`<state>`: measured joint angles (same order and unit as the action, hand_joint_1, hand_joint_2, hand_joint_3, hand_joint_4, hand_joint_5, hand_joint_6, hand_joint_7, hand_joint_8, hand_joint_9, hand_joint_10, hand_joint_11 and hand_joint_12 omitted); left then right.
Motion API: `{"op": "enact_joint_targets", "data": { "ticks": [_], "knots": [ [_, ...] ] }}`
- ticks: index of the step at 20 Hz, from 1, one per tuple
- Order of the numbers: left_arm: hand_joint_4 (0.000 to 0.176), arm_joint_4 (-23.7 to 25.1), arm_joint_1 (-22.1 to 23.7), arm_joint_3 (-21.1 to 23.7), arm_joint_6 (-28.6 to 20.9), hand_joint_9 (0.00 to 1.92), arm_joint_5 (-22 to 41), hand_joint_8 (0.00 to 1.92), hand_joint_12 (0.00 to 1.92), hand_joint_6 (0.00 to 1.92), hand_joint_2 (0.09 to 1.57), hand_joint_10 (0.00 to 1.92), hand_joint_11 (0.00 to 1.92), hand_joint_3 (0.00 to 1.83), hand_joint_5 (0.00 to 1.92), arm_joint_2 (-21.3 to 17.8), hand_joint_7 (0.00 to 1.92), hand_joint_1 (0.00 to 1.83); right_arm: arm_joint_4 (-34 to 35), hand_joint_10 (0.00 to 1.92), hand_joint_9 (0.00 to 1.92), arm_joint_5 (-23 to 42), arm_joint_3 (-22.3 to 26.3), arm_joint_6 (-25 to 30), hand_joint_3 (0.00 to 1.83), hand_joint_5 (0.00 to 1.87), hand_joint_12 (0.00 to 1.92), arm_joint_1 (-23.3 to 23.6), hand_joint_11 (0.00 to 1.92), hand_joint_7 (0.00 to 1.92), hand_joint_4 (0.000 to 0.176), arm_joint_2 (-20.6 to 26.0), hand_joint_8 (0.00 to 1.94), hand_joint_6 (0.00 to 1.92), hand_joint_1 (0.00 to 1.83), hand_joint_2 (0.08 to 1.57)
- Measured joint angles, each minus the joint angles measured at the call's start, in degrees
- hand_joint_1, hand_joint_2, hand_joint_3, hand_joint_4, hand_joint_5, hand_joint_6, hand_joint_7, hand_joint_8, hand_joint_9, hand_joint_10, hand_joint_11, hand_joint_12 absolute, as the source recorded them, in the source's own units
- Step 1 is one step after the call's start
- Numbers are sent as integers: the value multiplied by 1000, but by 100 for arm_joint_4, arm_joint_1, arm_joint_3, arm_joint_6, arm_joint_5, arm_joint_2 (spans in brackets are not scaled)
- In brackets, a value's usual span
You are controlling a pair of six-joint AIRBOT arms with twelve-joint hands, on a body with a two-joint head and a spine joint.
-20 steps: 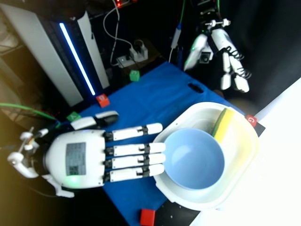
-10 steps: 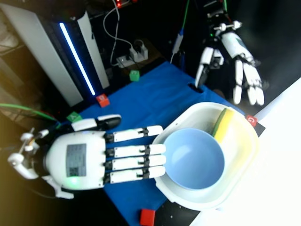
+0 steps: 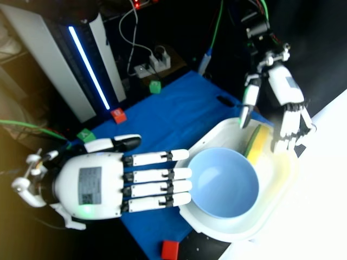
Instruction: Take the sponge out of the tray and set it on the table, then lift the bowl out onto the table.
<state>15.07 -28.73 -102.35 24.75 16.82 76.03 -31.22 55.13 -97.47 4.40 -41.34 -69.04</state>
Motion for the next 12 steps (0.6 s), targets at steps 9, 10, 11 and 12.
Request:
{"op": "enact_joint_targets", "data": {
  "ticks": [9, 10, 11, 12],
  "knots": [
    [0, 11, 289, 356, 13, 404, 236, 1449, 1851, 913, 1185, 1469, 0, 0, 883, -221, 833, 1227, 4, 8, 187, -7, 35, 11, 6, 277, 360, -15, 27, 232, 33, -4, 6, 3, 501, 1121],
    [0, 70, 350, 509, 15, 407, 361, 1393, 1785, 926, 1177, 1418, 0, 0, 884, -358, 860, 1223, 11, 8, 189, -11, 37, 24, 3, 275, 366, -33, 45, 231, 54, -4, 5, 2, 496, 1116],
    [0, 184, 422, 675, 13, 441, 485, 1333, 1789, 1022, 1179, 1290, 0, 2, 849, -520, 869, 1202, 0, 1, 198, -17, 37, 35, 0, 277, 338, -35, 78, 234, 60, -4, 1, 0, 511, 1116],
    [0, 275, 481, 835, 4, 467, 638, 1305, 1724, 1012, 1173, 1196, 0, 1, 856, -686, 887, 1204, 2, 2, 204, -28, 52, 39, 3, 269, 334, -37, 95, 234, 64, -2, 0, 0, 516, 1122]
  ]
}}
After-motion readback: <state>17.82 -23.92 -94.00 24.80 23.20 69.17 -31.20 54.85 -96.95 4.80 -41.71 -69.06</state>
